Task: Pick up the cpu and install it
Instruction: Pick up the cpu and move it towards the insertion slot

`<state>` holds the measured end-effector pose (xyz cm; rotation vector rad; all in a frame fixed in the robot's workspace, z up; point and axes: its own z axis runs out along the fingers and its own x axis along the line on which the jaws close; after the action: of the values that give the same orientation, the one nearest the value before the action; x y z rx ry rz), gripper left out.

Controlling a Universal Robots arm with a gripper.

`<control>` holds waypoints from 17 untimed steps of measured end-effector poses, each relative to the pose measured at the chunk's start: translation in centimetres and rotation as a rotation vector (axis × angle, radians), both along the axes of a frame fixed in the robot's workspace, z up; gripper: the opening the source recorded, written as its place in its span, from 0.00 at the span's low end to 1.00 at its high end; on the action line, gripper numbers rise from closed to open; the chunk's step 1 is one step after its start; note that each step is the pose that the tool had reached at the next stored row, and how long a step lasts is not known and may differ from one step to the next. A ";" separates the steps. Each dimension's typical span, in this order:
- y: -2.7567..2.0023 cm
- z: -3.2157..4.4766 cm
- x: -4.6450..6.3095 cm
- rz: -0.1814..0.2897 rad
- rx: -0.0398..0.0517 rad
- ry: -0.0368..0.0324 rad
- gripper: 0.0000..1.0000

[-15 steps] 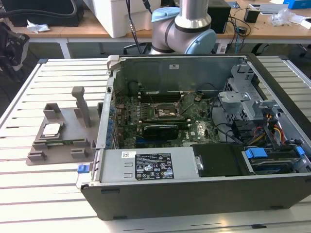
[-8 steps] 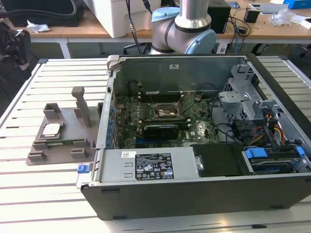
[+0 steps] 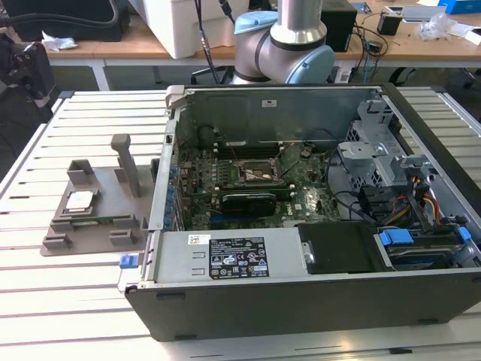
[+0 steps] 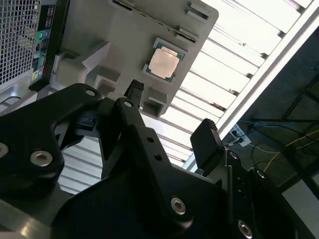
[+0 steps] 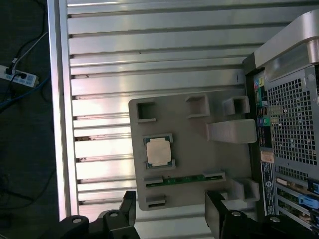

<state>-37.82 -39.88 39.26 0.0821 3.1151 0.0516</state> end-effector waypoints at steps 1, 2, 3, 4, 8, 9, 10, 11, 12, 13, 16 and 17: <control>0.00 -0.01 0.0 0.061 -0.0056 -0.0001 0.66; 0.00 -0.01 0.0 0.062 -0.0062 0.0000 0.66; 0.00 -0.01 0.0 0.062 -0.0062 0.0001 0.66; 0.00 -0.01 0.0 0.062 -0.0062 0.0000 0.66; 0.00 -0.13 0.0 0.062 -0.0064 0.0001 0.66; 0.00 -0.23 0.0 0.062 -0.0064 0.0000 0.66; 0.00 -0.34 0.0 0.062 -0.0063 0.0000 0.66; 0.00 -0.49 0.0 0.062 -0.0063 0.0000 0.66; 0.00 -0.58 0.0 0.062 -0.0063 0.0000 0.66; 0.00 -0.66 0.0 0.062 -0.0063 0.0000 0.66; 0.00 -0.90 0.0 0.062 -0.0063 0.0000 0.66; 0.00 -0.99 0.0 0.062 -0.0063 0.0000 0.66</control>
<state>-37.80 -39.88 38.27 -0.0150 3.1172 0.0430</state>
